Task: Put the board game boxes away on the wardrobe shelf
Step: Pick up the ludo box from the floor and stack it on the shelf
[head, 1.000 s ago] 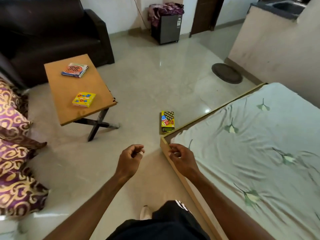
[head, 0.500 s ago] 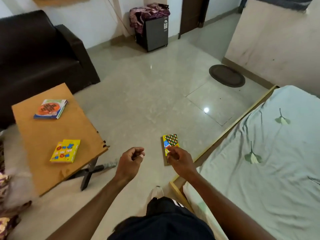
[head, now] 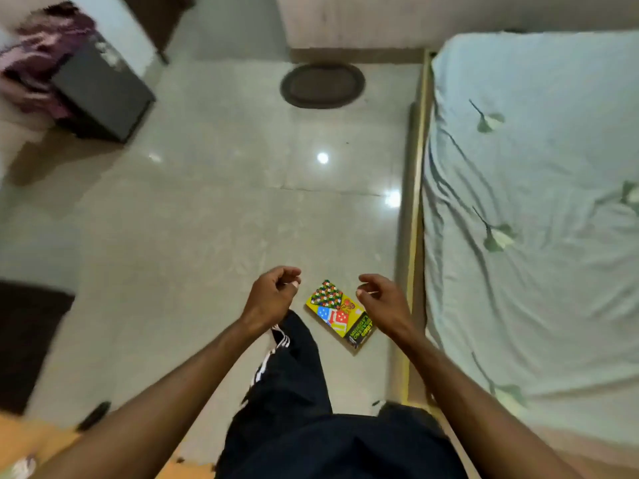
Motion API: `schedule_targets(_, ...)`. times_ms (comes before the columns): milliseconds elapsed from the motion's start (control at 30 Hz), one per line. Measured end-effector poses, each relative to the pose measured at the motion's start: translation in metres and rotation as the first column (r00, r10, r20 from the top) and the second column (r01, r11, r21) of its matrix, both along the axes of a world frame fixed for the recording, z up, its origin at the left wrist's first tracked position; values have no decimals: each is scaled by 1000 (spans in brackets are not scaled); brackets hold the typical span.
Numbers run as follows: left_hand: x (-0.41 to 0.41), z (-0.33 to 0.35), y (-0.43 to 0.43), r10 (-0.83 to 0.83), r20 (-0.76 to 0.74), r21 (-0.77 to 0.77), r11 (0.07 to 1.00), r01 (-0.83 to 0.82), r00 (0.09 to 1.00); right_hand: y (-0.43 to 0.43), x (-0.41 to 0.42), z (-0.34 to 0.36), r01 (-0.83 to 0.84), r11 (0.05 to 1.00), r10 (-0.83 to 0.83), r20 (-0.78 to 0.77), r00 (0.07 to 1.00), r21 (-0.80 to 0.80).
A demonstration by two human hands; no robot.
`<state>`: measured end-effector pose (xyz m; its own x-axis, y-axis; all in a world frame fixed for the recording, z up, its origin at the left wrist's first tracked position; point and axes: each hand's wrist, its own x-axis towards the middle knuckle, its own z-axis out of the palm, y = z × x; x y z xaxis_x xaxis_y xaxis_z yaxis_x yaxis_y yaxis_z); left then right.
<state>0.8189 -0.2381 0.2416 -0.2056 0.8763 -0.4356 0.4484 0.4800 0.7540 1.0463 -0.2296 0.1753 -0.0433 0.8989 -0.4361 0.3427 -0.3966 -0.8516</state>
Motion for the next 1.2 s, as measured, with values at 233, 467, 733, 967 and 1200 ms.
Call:
schedule_targets(233,-34,-61,201,-522,-39,-131,848,514,852,46,-62,-65,558,791,-568,36,822,-252)
schedule_targets(467,-13,-237,314,-850,-121,-291,525,800,513,77,-136,-217,839,263,-925,123,359,-476)
schedule_targets(733,-4,-536,261,-1000,3,-520,4,854,7,60,-196,-497,827,-35,-938,304,166,-561)
schedule_targets(967,-18,-700,208,-937,-250,-485,-96,869,-243,29,-234,-653,851,-126,-886,443,134,-510)
schedule_targets(1200,-27,-730,187,-978,-198,-619,77,781,-61,12,-234,-670,959,15,-907,399,133,-284)
